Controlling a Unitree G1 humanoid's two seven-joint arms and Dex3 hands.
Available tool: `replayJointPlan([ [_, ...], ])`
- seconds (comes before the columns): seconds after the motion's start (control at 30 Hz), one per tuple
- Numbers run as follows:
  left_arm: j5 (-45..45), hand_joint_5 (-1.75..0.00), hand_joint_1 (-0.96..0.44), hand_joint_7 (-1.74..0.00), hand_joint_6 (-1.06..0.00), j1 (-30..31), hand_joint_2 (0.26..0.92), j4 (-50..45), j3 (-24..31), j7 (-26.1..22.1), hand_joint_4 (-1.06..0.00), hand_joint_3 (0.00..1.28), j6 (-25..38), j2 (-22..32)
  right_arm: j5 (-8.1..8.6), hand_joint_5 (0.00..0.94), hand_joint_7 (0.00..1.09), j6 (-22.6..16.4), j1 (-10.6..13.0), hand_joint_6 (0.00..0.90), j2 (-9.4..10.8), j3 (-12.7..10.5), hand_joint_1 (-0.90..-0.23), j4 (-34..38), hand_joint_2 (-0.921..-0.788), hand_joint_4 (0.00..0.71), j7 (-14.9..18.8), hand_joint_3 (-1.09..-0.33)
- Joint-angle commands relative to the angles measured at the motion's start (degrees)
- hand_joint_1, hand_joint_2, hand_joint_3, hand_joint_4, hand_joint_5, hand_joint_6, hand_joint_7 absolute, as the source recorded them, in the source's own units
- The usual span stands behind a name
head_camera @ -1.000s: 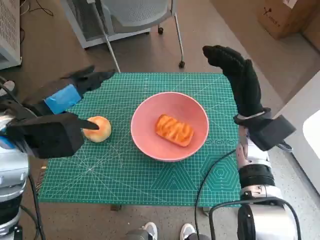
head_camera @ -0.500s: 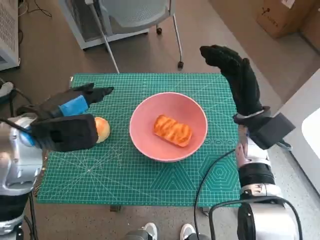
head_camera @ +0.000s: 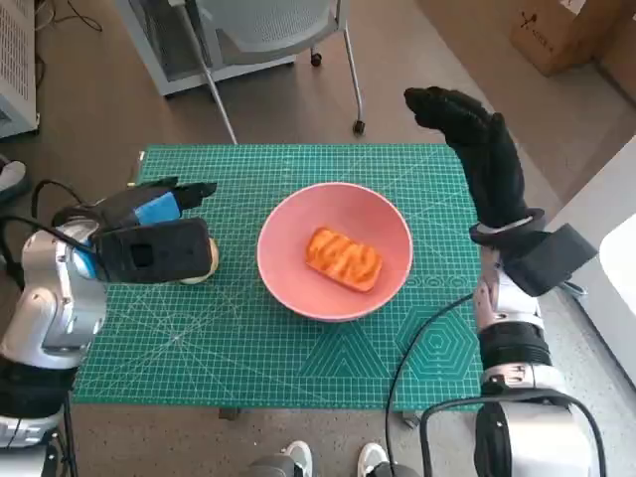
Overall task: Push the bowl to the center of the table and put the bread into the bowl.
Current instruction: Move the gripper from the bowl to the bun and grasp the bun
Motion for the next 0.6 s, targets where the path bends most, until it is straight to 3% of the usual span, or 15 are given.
replayJointPlan([
  [0.03, 1.5, 0.0, 0.18, 0.0, -0.17, -2.0, 0.744, 4.6, -1.6, 1.9, 0.0, 0.01, -0.2, -1.5, 0.42, 0.002, 0.0, 0.3, 1.5, 0.347, -0.6, -0.3, -0.6, 0.3, -0.921, 0.156, 0.3, -0.639],
  [0.6, 5.2, 0.0, 0.06, 0.0, -0.18, -6.1, 0.739, 19.9, -7.2, 5.1, 0.0, 0.0, -0.9, -5.4, 1.79, 0.002, 0.0, 1.1, 2.7, 0.349, -0.5, -1.0, -0.595, -1.2, -0.921, 0.159, 1.5, -0.631],
])
